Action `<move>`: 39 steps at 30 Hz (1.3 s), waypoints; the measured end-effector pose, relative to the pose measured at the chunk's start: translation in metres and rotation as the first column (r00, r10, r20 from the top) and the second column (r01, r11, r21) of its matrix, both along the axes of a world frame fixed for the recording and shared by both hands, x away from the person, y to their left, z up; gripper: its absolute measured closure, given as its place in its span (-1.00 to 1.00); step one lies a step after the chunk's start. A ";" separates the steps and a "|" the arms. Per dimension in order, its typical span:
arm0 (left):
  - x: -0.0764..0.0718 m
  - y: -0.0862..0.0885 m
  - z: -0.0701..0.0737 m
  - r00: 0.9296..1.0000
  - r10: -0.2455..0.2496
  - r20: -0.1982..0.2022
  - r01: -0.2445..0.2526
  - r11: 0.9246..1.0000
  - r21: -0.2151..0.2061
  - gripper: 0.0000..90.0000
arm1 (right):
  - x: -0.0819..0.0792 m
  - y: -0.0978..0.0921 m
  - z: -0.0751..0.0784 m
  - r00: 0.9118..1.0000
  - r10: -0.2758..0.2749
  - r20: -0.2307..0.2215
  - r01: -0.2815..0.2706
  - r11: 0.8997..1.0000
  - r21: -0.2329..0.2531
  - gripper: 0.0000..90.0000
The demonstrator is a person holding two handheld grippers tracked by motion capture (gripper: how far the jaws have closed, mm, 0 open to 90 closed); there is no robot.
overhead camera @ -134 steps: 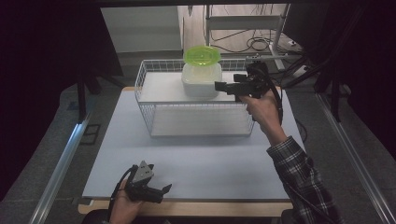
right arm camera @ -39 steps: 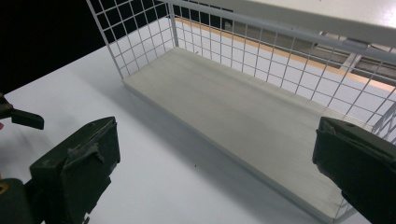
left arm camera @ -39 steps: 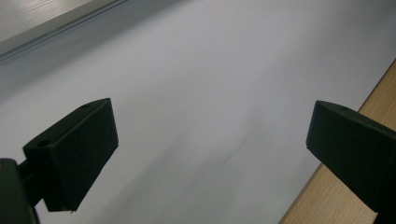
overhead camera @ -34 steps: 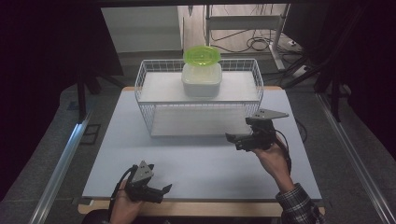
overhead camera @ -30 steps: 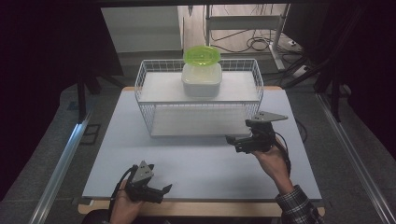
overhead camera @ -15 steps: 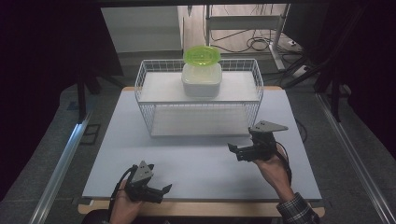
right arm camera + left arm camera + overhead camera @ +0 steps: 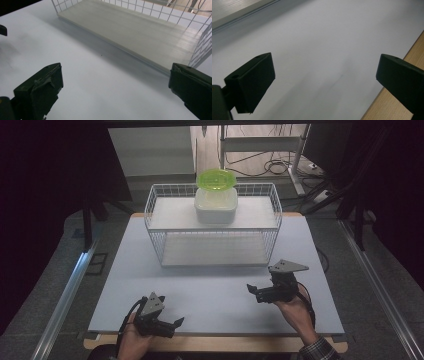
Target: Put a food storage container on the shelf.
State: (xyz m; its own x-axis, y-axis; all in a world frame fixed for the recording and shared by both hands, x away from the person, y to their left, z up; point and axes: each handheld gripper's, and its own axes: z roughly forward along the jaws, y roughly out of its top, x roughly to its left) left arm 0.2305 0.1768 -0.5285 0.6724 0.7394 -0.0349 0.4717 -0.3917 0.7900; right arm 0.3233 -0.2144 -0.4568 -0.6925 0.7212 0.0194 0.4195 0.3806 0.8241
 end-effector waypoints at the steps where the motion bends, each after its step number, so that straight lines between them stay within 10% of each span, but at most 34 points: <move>1: 0.000 0.000 0.000 1.000 0.000 0.000 0.000 1.000 0.000 -0.96 | -0.001 -0.001 -0.001 1.000 -0.002 0.002 0.002 1.000 -0.003 -1.00; 39: 0.001 0.000 -0.002 1.000 0.000 -0.007 0.000 1.000 0.012 -0.98 | -0.034 -0.001 -0.053 0.993 0.010 -0.115 -0.030 0.984 -0.174 -1.00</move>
State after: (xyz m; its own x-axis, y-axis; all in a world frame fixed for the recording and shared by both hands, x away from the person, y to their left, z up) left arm 0.2313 0.1764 -0.5303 0.6719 0.7400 -0.0313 0.4776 -0.4006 0.7819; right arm 0.2897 -0.2157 -0.5103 -0.7076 0.7061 -0.0270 0.4966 0.5241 0.6919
